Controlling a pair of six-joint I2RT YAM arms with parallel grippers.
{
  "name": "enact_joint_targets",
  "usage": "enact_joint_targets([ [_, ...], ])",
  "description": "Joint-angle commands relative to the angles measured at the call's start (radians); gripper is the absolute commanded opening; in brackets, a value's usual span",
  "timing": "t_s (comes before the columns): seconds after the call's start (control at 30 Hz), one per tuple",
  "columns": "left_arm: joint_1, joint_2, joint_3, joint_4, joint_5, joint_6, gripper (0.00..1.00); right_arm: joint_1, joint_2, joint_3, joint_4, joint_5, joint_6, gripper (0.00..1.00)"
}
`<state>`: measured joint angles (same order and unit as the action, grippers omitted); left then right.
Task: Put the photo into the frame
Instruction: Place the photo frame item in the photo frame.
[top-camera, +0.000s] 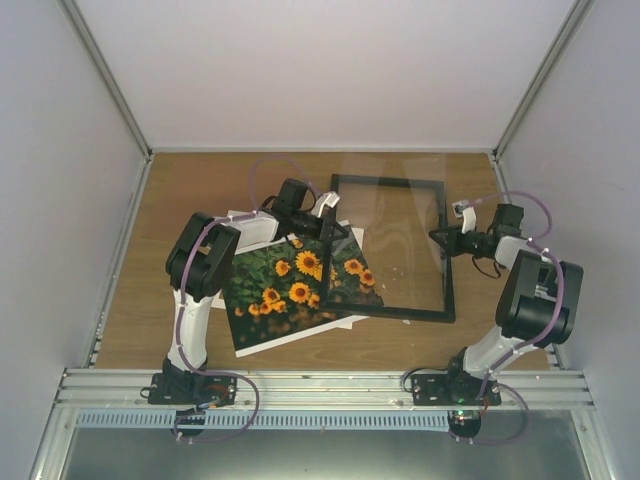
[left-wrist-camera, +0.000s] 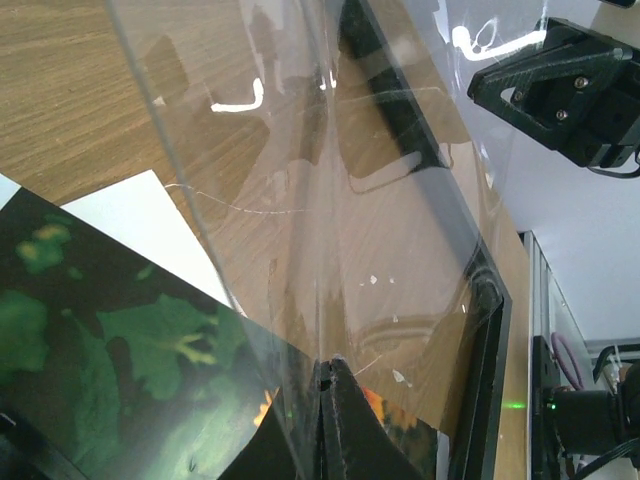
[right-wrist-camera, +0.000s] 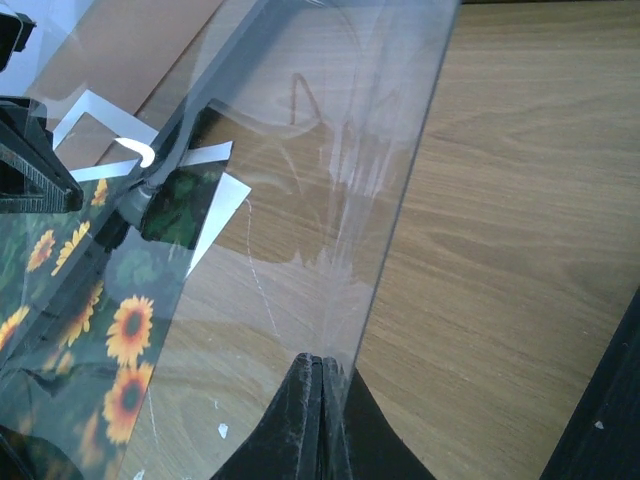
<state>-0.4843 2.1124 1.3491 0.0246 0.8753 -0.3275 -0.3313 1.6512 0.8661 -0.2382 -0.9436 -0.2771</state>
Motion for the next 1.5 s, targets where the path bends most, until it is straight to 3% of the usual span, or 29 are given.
enact_joint_targets([
  [0.0, -0.008, -0.023, -0.001, 0.042, -0.033, 0.034, 0.0, -0.01, 0.031, -0.015, 0.013, 0.002, -0.05, 0.03],
  [0.47, -0.016, -0.025, -0.01, 0.018, -0.039, 0.066, 0.0, -0.029, 0.047, -0.02, -0.023, 0.0, -0.15, 0.06],
  [0.87, -0.036, -0.03, -0.003, -0.017, -0.109, 0.137, 0.01, -0.03, 0.031, -0.023, -0.021, 0.029, -0.155, 0.2],
  [1.03, -0.054, -0.042, -0.002, -0.061, -0.167, 0.181, 0.18, -0.029, 0.0, -0.04, -0.014, 0.053, -0.161, 0.3],
  [1.23, -0.077, -0.058, 0.001, -0.105, -0.273, 0.234, 0.44, -0.031, -0.051, -0.071, -0.003, 0.102, -0.171, 0.51],
  [1.47, -0.106, -0.094, -0.001, -0.169, -0.444, 0.276, 0.72, -0.03, -0.102, -0.091, -0.009, 0.135, -0.181, 0.62],
])
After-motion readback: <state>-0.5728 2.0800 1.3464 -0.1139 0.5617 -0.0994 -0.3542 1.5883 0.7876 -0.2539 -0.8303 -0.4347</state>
